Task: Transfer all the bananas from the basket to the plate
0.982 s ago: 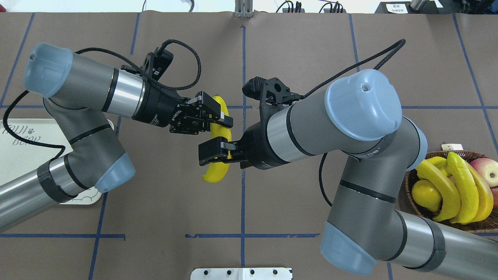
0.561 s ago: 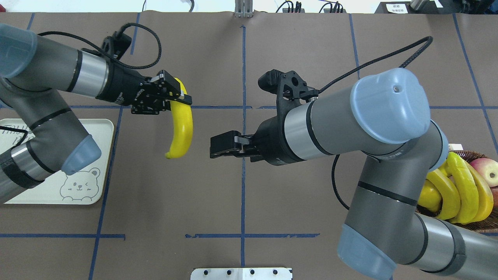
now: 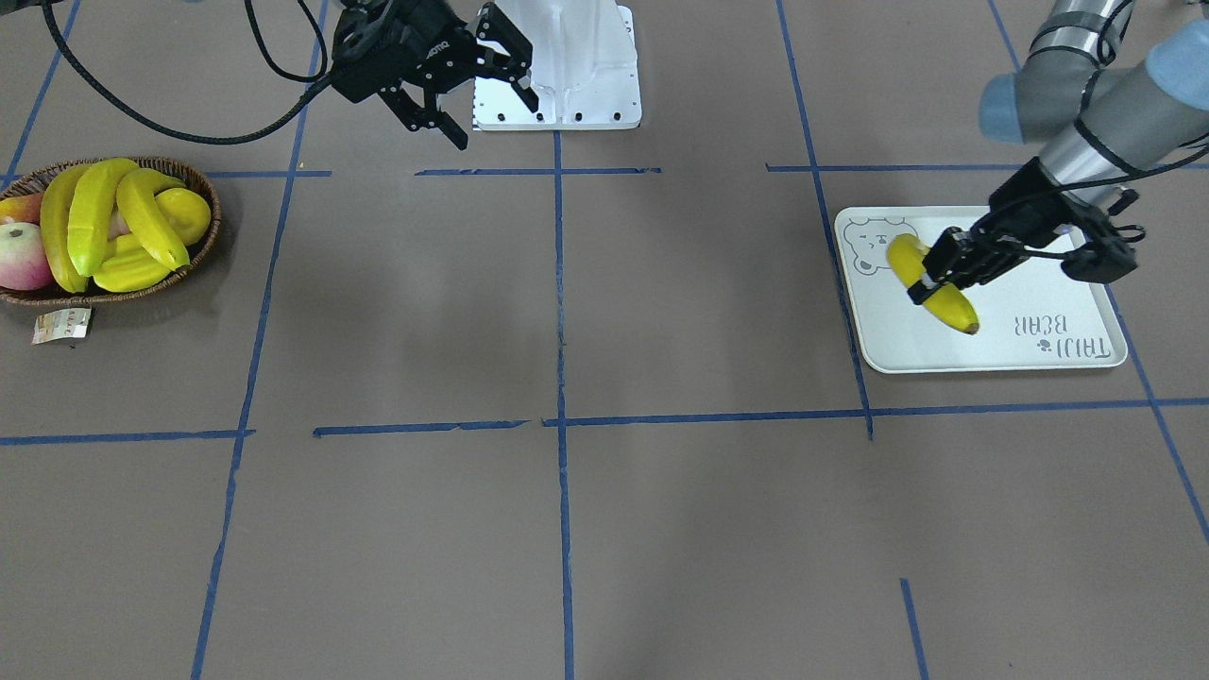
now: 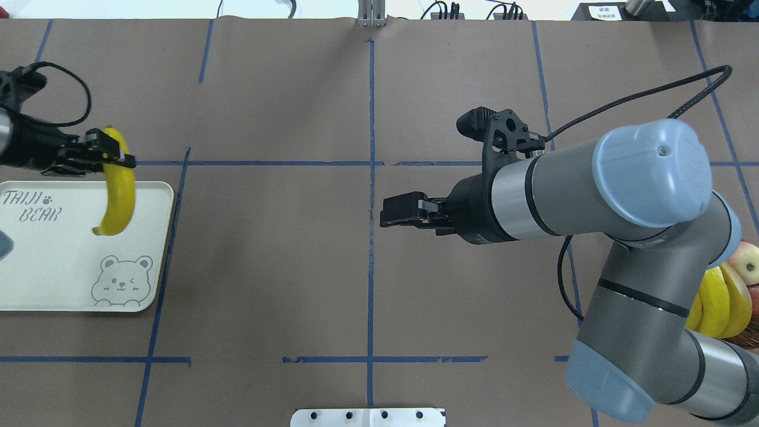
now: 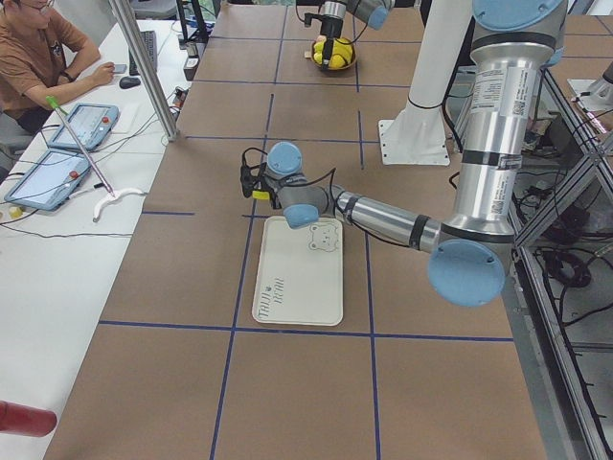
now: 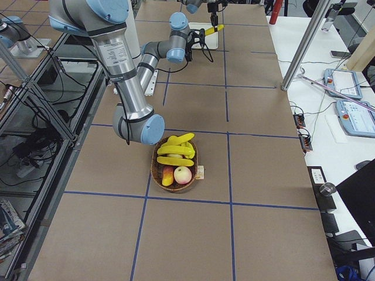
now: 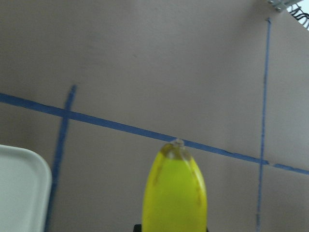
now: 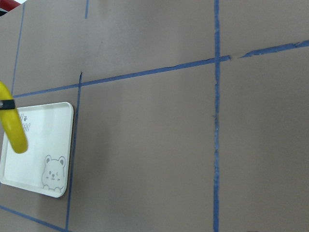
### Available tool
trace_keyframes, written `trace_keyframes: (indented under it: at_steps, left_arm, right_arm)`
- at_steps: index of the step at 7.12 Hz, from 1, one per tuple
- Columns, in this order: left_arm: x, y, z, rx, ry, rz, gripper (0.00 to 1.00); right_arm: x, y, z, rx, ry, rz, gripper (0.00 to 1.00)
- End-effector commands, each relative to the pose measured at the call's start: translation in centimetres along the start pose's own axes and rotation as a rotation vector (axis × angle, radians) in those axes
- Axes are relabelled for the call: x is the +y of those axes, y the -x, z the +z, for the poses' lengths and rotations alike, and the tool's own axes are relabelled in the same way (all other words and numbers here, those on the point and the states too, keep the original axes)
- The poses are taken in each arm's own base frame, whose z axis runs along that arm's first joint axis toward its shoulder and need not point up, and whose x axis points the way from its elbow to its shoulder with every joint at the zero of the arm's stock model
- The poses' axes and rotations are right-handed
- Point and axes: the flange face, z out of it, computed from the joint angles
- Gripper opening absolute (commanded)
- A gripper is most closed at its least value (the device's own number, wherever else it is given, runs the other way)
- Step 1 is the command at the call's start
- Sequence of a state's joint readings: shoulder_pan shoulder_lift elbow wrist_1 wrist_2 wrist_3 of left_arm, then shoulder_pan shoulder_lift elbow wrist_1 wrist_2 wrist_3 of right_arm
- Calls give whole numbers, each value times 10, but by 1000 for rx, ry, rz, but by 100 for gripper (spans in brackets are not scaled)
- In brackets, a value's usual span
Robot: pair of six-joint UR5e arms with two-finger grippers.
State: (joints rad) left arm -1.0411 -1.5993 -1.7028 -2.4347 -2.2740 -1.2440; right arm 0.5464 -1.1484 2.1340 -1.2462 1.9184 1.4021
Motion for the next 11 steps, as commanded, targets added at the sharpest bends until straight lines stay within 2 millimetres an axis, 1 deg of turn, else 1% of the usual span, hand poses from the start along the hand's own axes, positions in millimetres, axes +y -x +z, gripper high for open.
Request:
trace_keyframes:
  at_steps: [1,2,3,4,5,6,7,8,9,10,11]
  left_arm:
    - [10,100,-20,-162,8,44,0]
    - [19,125,-19,-201,20,34,0]
    - [25,138,-16,-238,43,3,0]
    - [27,143,-15,-252,52,-7,0]
    - [27,155,-10,-269,62,-22,0]
    - [22,167,2,-288,73,-41,0]
    - [16,173,10,-297,76,-49,0]
    - [11,180,17,-311,80,-61,2]
    - [7,187,18,-335,54,-60,24]
    - [8,187,18,-334,51,-47,98]
    - [8,186,17,-329,59,4,99]
  right_arm:
    - [-4,-19,-2,33,-10,15,100]
    - [-5,-21,-2,37,-12,17,100]
    - [-7,-21,-3,37,-15,19,100]
    - [-7,-26,-2,46,-15,22,100]
    - [-8,-28,-2,50,-21,23,100]
    - [-7,-27,-1,51,-21,23,100]
    - [-8,-28,-1,53,-22,24,100]
    - [-8,-28,-1,53,-22,24,100]
    - [-9,-27,-1,52,-25,26,100]
    - [-11,-28,-3,52,-28,25,100]
    - [-13,-28,-5,51,-32,26,100]
